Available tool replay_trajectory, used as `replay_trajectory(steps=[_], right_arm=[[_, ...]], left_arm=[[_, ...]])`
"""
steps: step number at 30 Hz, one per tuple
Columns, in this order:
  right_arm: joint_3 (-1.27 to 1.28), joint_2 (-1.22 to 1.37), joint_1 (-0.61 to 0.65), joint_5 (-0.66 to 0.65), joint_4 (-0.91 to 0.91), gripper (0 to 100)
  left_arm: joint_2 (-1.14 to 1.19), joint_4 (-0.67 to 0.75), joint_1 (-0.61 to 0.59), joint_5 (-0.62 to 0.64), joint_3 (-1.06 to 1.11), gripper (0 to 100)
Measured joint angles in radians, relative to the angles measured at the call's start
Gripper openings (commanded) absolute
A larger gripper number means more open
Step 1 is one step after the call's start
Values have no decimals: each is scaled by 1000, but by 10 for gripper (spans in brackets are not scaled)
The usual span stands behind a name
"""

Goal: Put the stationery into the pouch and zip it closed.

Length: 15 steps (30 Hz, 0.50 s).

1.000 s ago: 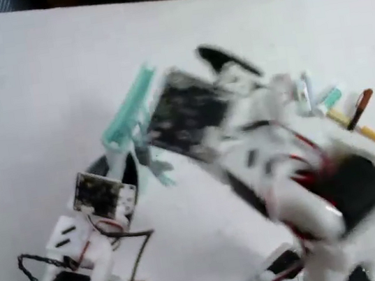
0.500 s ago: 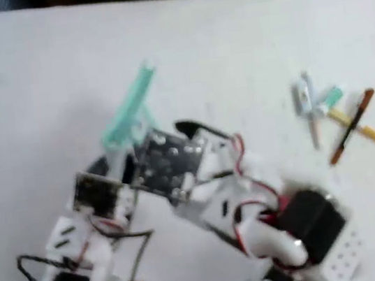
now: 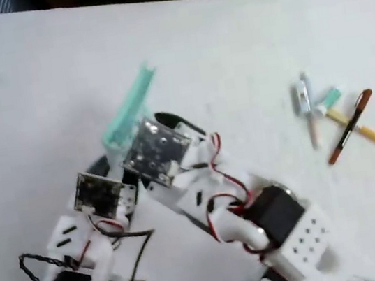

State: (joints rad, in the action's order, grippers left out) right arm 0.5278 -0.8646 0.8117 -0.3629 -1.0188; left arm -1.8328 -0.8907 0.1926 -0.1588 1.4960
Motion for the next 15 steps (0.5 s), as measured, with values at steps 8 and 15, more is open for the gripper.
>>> replay_trajectory(steps=[8, 15], right_arm=[[0, 58, -2, 64, 51, 173], [2, 61, 3, 66, 66, 40]], left_arm=[[0, 0, -2, 0, 0, 27], [0, 2, -5, 0, 0, 28]])
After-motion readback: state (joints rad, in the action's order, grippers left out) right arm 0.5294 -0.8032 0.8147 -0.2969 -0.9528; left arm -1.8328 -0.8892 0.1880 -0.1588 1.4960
